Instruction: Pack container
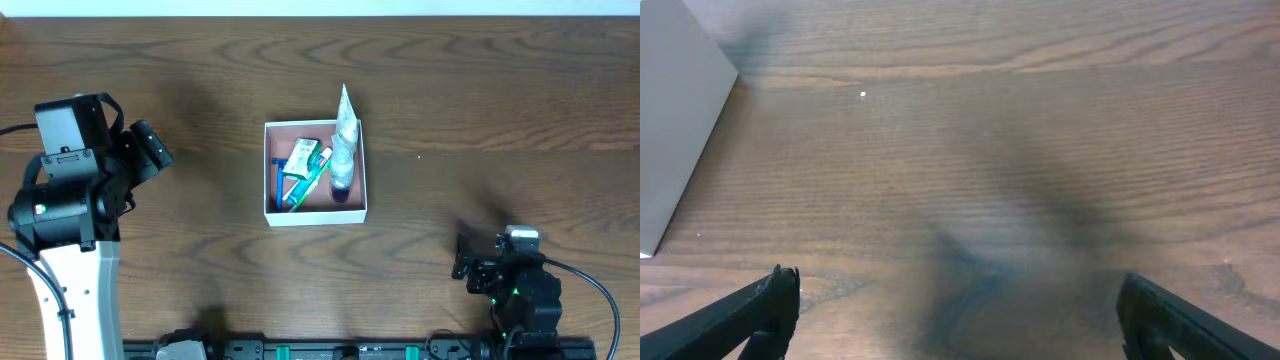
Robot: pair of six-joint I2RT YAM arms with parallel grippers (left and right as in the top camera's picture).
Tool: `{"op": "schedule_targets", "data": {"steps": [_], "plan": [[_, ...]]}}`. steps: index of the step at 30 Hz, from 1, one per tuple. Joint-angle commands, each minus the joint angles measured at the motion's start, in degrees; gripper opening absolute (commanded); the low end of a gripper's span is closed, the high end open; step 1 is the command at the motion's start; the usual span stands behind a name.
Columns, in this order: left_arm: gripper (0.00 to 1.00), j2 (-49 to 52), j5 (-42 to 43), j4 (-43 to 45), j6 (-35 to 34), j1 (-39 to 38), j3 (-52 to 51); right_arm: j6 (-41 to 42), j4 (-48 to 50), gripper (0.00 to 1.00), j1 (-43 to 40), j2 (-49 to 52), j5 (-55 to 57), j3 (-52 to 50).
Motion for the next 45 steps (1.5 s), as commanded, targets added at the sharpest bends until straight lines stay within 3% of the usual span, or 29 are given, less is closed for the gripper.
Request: {"op": "schedule_targets", "data": {"steps": [1,10,15,21,27,45], "plan": [[0.98,0.1,-0.7,-0.1,-0.1,0.2,0.7,-0.3,0.0,0.99,-0.4,-0.6,-0.4,-0.4],[0.98,-9.6,-1.0,-0.7,5.5,-1.1,-4.3,-0.3,0.0,0.99,-0.4,-0.6,-0.4,-0.4],[0.98,-18.4,-0.8,1.2,5.9,-1.4,-17.0,-0.3,0.0,0.99,-0.4,-0.6,-0.4,-0.4],[0.98,-30.7,0.0,10.9,5.9,-1.4,-35.6,-0.3,0.0,0.99,-0.4,-0.6,-0.4,-0.4],[0.98,-41.8,1.5,12.9,5.9,-1.4,-48.2,-0.3,0.0,0.99,-0.4,-0.6,-0.4,-0.4],[0.98,-58.1,3.3,14.2,5.9,-1.4,-63.3,-0.3,0.0,0.99,-0.4,-0.6,-0.4,-0.4]]}}
